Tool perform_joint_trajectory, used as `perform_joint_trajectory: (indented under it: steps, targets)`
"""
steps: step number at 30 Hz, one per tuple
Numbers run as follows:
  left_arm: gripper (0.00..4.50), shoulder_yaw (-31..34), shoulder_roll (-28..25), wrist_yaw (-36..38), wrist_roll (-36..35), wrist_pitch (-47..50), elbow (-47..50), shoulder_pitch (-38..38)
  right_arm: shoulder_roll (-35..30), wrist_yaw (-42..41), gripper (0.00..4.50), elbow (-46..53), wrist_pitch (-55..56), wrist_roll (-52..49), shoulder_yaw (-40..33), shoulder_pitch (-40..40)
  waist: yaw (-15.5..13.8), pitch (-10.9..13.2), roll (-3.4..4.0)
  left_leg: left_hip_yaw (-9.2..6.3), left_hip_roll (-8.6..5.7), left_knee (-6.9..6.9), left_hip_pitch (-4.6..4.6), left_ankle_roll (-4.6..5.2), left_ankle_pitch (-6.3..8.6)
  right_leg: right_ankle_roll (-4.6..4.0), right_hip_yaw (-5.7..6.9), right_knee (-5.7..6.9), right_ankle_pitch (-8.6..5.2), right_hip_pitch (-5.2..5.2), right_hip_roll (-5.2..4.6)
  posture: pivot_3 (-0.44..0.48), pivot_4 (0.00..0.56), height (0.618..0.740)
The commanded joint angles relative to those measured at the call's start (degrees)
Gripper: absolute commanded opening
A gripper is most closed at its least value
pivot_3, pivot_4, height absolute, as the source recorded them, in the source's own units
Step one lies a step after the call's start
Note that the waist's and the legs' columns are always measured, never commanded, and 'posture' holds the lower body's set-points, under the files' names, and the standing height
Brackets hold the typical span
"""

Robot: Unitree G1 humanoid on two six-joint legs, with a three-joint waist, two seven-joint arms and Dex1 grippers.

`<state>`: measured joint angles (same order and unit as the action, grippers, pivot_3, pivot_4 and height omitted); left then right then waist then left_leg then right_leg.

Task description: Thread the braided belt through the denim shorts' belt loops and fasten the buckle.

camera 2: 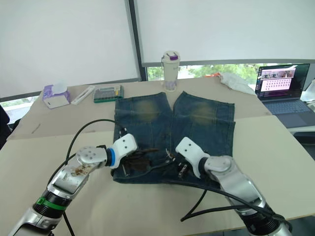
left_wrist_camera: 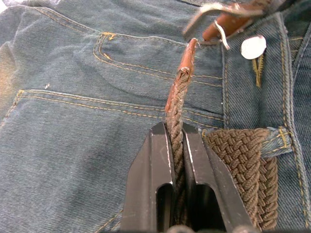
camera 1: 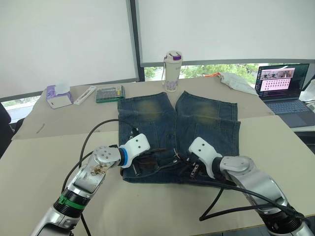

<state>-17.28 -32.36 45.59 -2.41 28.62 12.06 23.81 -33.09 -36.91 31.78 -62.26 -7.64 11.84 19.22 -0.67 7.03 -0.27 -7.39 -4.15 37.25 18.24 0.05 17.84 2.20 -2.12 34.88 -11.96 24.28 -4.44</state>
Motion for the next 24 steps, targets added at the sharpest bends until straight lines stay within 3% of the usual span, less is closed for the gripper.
perform_joint_trajectory:
  steps: [1,12,24]
  targets:
    - [0.0,0.4,0.3,-0.3,0.2,-1.0,1.5,-0.3,4.2,1.4,0.04,1.9,-5.7,-5.4,-9.4,-0.1,0.0,0.0,0.01,0.0,0.0,0.0,0.0,0.0,0.0,0.0,-0.01,0.01,0.0,0.0,0.0,0.0,0.15,0.74]
    - [0.0,-0.2,0.8,0.2,0.4,-1.8,1.2,-0.9,12.6,5.4,0.04,3.2,-16.4,-15.0,-23.5,-0.3,0.0,-0.1,0.09,0.0,0.0,-0.01,0.0,0.07,0.04,0.0,-0.04,0.06,0.0,0.02,0.0,0.0,0.15,0.74]
    - [0.0,-0.6,0.4,1.0,0.4,-1.9,1.8,-1.5,12.9,9.5,0.04,2.6,-16.2,-18.4,-24.9,-1.8,0.0,-0.1,0.13,0.01,0.0,-0.01,-0.01,0.09,0.05,0.0,-0.04,0.07,0.0,0.02,-0.01,0.0,0.15,0.74]
